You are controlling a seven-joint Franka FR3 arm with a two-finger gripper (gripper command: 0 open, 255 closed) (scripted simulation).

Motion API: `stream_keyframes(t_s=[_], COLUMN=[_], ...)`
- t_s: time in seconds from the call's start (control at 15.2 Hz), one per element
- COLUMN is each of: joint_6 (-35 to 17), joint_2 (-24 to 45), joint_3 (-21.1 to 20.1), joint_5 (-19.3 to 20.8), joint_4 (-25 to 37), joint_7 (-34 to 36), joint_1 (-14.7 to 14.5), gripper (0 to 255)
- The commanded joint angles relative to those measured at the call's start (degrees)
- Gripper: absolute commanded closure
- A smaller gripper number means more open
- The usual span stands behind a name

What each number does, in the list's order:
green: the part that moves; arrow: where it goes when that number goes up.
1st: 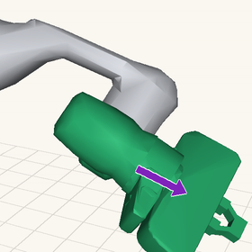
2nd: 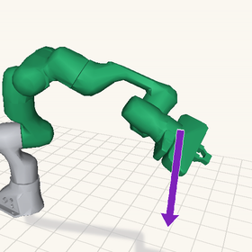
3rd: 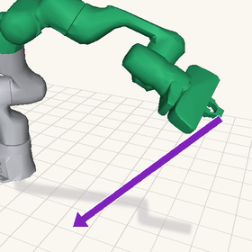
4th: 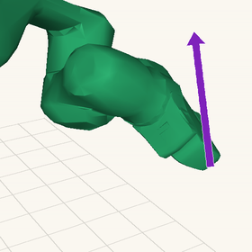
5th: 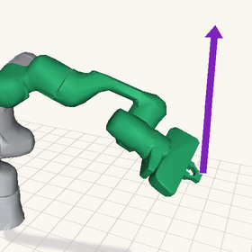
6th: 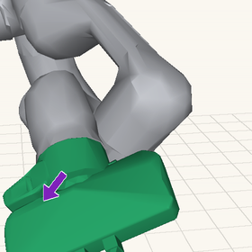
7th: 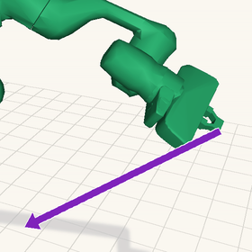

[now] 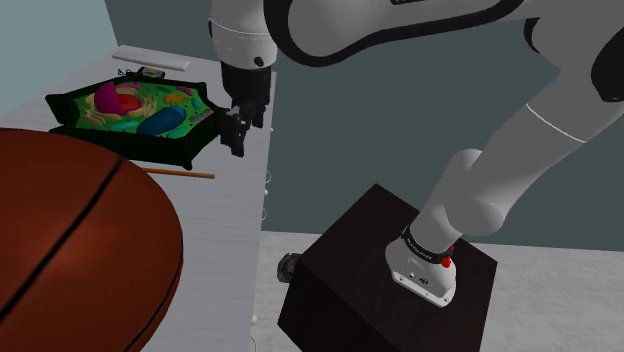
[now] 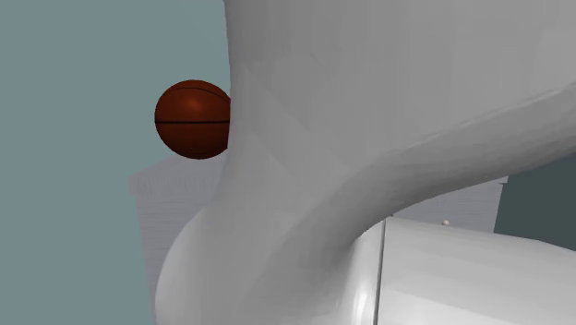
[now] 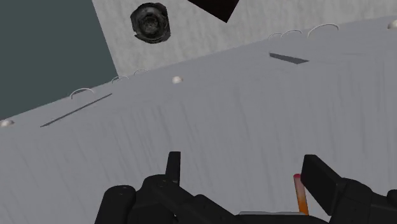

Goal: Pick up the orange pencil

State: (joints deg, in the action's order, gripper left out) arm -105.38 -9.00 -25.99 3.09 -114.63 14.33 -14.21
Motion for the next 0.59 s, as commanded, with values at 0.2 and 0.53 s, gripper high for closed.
stream_keyframes(t_s=[0.2,0.53], joint_6=[-0.4,-3.2], joint_2=[9.7,11.2], joint_3=[-4.5,-4.8], joint_5=[5.4,6.5], joint_4=[7.8,6.1], joint_7=[4.6,5.6], joint_1=[-2.8,-3.3], gripper=[0,0])
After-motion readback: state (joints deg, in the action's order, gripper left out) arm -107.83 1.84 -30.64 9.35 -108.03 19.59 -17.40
